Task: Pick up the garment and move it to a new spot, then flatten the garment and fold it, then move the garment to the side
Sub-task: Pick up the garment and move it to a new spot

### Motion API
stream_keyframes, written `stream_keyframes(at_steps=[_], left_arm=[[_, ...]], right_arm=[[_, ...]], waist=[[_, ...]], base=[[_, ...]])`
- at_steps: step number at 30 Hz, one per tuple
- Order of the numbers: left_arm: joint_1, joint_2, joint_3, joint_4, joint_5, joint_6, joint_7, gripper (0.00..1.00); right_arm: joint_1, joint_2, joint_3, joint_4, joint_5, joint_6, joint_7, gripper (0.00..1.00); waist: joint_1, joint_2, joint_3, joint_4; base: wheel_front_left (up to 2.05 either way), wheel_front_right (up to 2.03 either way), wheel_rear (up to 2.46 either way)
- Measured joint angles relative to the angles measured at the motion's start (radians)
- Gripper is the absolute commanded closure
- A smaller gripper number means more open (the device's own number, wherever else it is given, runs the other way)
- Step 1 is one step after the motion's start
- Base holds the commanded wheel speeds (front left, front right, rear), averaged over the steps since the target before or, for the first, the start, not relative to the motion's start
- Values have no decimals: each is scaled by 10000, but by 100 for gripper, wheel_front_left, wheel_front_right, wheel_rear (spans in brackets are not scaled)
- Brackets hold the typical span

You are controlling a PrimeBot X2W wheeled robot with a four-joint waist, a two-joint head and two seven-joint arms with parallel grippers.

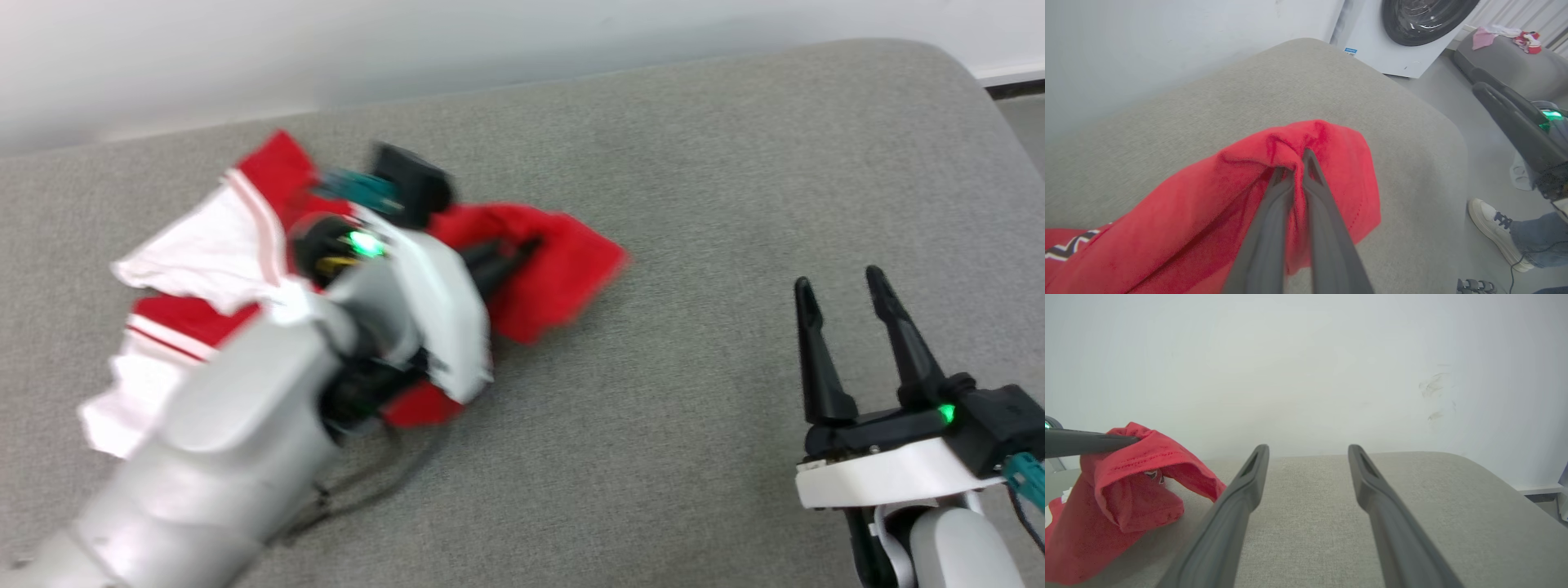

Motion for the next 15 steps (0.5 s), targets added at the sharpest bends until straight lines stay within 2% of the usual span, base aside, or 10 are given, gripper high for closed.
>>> stream_keyframes(at_steps=[7, 10, 13, 14, 15], left_arm=[[339, -2148, -1685, 414, 585, 0, -382, 100], [620, -2901, -2303, 694, 692, 0, -681, 100], [866, -3384, -3028, 1035, 941, 0, -947, 100], [957, -3486, -3185, 1143, 984, 0, -1068, 26], [1013, -3551, -3336, 1266, 1026, 0, -1197, 0]], right_arm=[[17, 0, -727, -213, 10, 0, 0, 0], [-50, -2, -932, -242, 90, 0, 0, 0], [-78, 0, -922, -240, 100, 0, 0, 0], [-105, -2, -917, -242, 100, 0, 0, 0], [-111, -2, -894, -242, 100, 0, 0, 0]], waist=[[0, 0, -185, -352], [0, 0, -199, -506], [1, 0, -187, -612], [1, 0, -183, -630], [1, 0, -180, -634]], base=[[0, 0, 0], [0, 0, 0], [0, 0, 0], [0, 0, 0], [0, 0, 0]])
